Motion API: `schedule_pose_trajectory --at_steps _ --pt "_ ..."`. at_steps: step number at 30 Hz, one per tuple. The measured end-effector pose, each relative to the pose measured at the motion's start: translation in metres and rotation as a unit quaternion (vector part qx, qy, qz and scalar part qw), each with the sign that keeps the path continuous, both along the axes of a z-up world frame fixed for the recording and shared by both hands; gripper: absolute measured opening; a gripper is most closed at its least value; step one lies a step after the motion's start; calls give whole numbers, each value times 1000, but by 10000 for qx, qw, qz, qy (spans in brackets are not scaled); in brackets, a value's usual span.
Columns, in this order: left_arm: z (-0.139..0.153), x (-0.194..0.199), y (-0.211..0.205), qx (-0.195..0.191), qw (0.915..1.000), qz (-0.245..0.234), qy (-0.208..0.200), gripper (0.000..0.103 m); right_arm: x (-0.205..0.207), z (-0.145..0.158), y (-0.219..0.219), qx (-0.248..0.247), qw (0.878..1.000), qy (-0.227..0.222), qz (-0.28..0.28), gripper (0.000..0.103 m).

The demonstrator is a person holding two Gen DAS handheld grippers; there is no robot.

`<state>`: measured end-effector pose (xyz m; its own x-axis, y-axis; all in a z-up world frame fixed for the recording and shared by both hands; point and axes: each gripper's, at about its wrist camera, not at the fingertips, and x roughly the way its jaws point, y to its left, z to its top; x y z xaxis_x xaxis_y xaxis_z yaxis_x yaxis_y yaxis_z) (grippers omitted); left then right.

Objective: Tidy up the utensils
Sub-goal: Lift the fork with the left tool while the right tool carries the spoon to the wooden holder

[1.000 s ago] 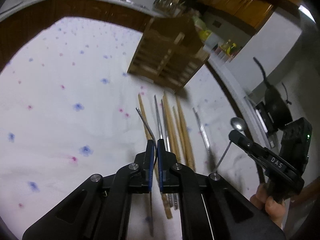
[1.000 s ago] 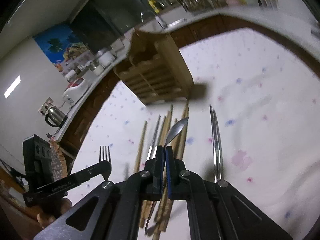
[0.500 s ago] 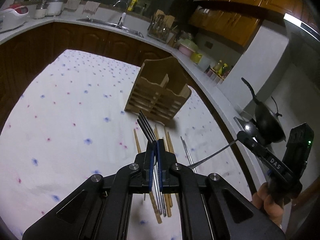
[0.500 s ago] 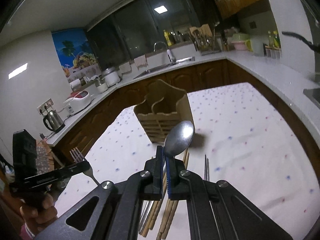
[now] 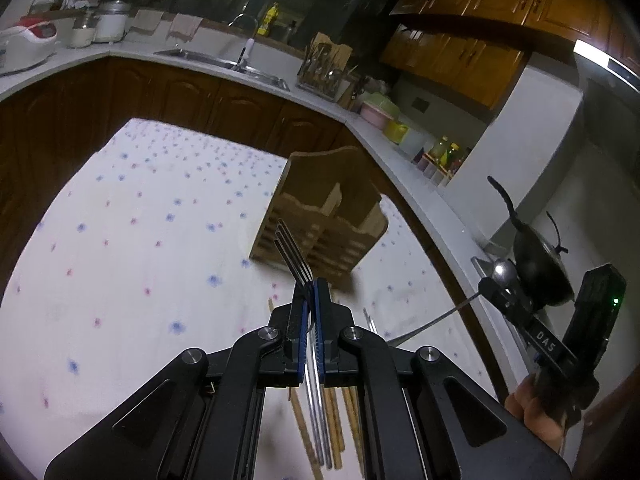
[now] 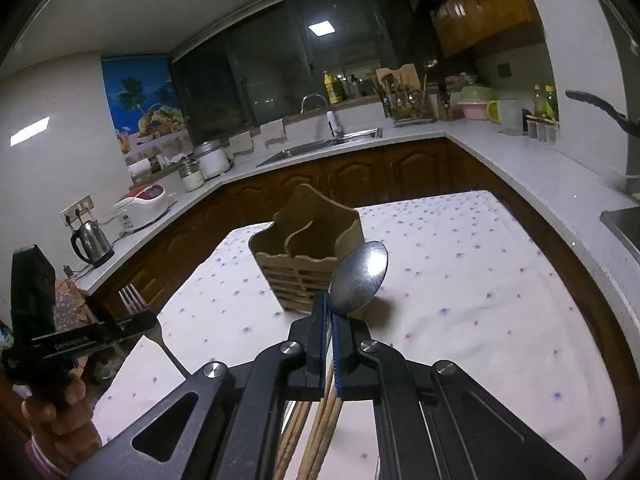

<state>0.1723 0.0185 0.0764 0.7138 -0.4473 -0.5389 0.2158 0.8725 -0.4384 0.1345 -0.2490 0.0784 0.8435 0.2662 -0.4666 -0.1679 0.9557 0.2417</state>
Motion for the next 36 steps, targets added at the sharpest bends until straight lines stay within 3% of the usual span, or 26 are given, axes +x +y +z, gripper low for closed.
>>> schedule_pose_trajectory --at_steps 9,17,21,25,36 --pt "51 47 -8 -7 9980 24 -625 2 33 34 0 -228 9990 -393 -13 2" --pt "91 107 -21 -32 9919 90 -1269 2 85 71 11 -524 9952 -824 -43 2" --pt "79 139 -26 -31 9918 181 -1262 2 112 69 19 -640 9944 -834 42 2" --pt "49 165 -27 -126 9951 212 -953 2 137 46 23 -746 9953 -614 59 2" --pt "-19 188 -39 100 9993 194 -290 2 169 -20 31 -972 9950 36 205 2"
